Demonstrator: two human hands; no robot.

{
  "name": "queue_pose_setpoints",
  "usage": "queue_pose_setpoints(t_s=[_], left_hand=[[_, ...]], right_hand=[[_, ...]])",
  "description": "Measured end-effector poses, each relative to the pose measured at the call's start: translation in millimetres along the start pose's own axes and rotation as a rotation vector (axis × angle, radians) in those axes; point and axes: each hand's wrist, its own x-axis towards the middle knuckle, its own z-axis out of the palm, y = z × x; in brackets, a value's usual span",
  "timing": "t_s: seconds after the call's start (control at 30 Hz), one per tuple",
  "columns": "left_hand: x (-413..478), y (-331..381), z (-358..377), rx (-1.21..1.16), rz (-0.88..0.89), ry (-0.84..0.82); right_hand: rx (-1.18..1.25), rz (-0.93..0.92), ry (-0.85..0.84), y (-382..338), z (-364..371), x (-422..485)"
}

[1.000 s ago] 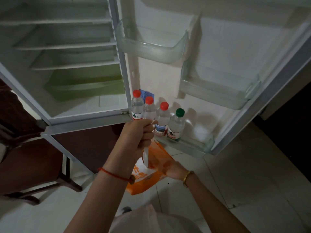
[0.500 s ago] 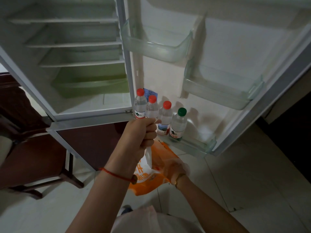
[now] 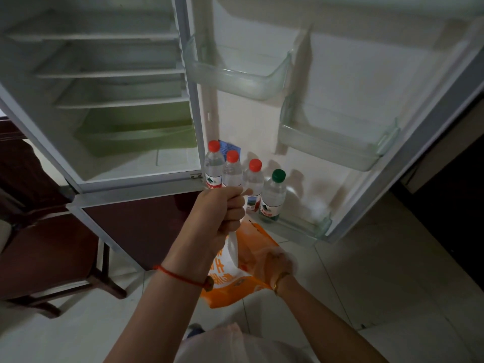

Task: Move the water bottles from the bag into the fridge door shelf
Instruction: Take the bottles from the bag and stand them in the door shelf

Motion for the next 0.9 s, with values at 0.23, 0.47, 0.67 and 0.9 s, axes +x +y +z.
queue_pose_setpoints(t_s=[0.23, 0.47, 0.67, 0.9], left_hand=[[5, 2, -10, -0.084, 0.021, 0.037], [9, 6, -20, -0.076, 0.034, 0.112], [17, 7, -17, -0.074, 0.047, 0.118], [26, -9, -2, -0.017, 0.026, 0.071]], right_hand=[[0.107, -0.340, -0.085, 5, -19, -4], [0.420, -0.269, 0.112, 9, -14, 17], [0.511, -0.391, 0.239, -1, -48, -7], [0.627, -0.310, 0.347, 14, -92, -41]])
